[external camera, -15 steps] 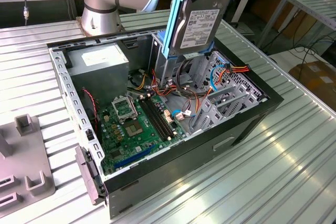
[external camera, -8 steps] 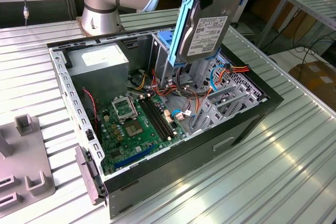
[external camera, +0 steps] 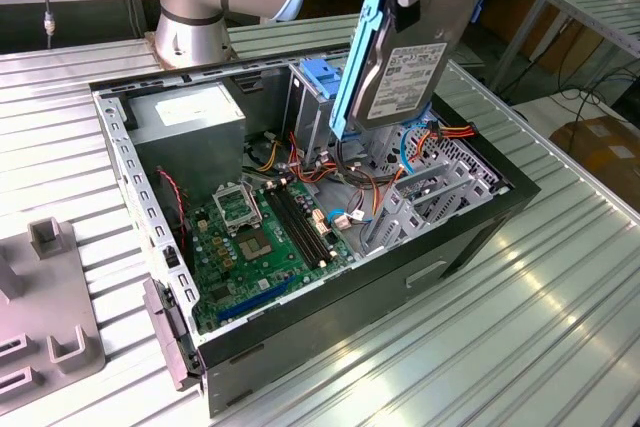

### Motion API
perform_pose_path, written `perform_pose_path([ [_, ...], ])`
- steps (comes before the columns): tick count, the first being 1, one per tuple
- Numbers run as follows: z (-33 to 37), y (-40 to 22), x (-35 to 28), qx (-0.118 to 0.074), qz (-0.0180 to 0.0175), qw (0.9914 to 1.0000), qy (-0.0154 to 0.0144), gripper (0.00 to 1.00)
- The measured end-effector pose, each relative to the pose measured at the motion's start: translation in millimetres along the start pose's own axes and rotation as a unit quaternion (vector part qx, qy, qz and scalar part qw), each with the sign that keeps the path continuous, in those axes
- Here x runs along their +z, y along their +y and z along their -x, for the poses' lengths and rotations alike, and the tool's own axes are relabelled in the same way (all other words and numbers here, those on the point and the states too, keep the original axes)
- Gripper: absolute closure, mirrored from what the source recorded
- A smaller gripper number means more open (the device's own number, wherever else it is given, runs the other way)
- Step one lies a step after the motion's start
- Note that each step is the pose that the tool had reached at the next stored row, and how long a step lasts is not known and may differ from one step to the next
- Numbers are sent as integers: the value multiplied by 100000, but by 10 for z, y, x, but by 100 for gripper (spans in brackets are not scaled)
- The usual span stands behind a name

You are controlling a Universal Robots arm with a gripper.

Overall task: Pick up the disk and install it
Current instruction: 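Insert the disk into the insertion slot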

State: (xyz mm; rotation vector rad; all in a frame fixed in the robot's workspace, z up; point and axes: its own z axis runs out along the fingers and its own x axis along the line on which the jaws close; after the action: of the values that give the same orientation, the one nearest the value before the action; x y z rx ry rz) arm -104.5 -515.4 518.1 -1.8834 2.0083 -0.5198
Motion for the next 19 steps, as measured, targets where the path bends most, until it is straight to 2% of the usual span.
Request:
perform_pose_path([
  [2,-39,2,10,40,-77,100000,-77,63],
  [4,-45,-2,28,83,-197,100000,-153,63],
  [6,-38,-82,109,82,-212,100000,-164,63],
  [12,-42,-214,264,85,-257,99999,-167,63],
  [15,-62,-236,306,87,-385,99999,-167,63],
  [19,-104,-258,393,107,-850,99996,-200,63],
])
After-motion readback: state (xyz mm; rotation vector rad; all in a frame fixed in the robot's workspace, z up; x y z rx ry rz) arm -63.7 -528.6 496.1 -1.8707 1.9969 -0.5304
